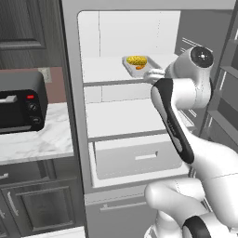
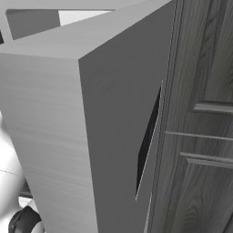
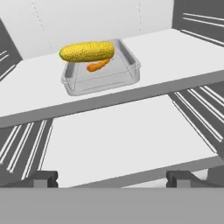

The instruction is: Place the tupperware containing the shrimp and corn meal in the microwave. Close the microwave door and press the start button to reheat the meal.

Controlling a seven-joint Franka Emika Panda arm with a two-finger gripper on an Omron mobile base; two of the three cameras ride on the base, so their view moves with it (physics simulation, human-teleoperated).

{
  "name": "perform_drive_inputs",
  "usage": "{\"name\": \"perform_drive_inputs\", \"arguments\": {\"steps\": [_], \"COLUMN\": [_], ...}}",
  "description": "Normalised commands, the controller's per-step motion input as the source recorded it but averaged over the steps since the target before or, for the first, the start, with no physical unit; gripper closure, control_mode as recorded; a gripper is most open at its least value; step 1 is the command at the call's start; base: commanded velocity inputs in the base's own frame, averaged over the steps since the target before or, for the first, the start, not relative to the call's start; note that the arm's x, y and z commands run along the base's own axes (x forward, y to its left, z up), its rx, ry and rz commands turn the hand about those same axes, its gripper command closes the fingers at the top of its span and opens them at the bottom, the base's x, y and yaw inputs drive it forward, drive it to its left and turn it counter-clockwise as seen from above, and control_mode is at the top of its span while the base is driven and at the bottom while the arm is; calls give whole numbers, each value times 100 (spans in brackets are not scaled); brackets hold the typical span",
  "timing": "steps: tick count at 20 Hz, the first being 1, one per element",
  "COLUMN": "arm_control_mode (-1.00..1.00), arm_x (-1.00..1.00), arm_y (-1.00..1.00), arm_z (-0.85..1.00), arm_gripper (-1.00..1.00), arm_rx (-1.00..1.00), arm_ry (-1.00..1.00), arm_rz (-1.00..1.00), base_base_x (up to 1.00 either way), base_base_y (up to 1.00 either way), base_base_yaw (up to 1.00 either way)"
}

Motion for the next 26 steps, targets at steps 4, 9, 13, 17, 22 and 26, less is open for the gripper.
{"name": "perform_drive_inputs", "arguments": {"steps": [4,9,13,17,22,26], "arm_control_mode": [-100,-100,-100,-100,-100,-100], "arm_x": [9,23,31,39,42,37], "arm_y": [0,0,-6,-1,0,0], "arm_z": [28,6,0,0,0,0], "arm_gripper": [-100,-100,-100,-100,-100,-100], "arm_rx": [19,19,14,8,4,1], "arm_ry": [-13,-17,-1,5,14,14], "arm_rz": [-14,-8,-2,0,0,0], "base_base_x": [0,0,0,0,0,0], "base_base_y": [0,0,0,0,0,0], "base_base_yaw": [0,0,0,0,0,0]}}
